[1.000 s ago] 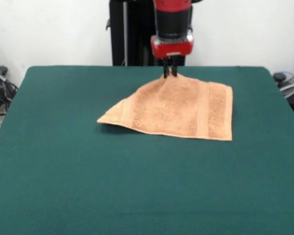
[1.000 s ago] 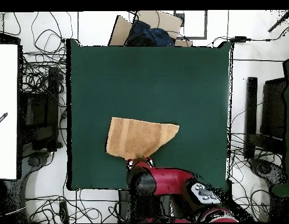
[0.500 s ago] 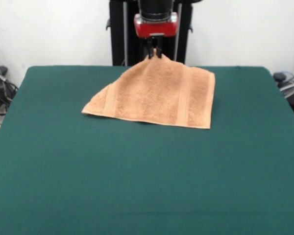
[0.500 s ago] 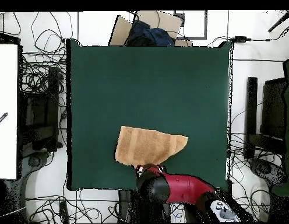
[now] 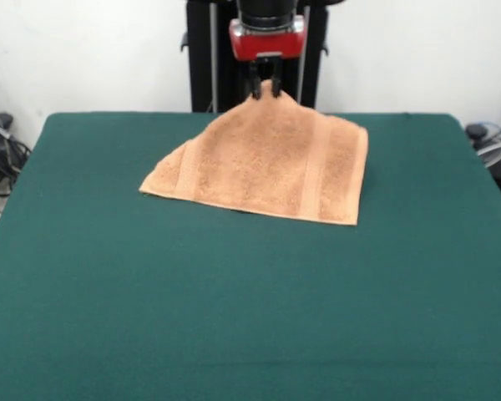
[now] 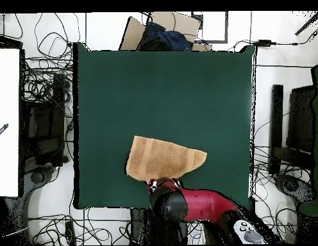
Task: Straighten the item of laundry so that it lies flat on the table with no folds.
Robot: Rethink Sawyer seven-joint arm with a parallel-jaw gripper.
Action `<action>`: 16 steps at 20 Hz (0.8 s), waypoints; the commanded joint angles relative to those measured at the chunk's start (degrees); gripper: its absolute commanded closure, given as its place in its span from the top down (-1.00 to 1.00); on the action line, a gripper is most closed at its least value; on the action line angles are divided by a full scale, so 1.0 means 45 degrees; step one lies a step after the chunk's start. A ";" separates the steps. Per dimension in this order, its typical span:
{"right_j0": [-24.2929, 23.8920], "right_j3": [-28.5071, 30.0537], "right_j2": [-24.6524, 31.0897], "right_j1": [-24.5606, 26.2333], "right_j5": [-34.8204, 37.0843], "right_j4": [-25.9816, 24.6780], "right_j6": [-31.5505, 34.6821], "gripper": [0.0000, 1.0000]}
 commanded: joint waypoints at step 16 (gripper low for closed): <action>-0.0266 -0.0044 0.2053 0.0063 0.0618 0.0510 0.1048 1.00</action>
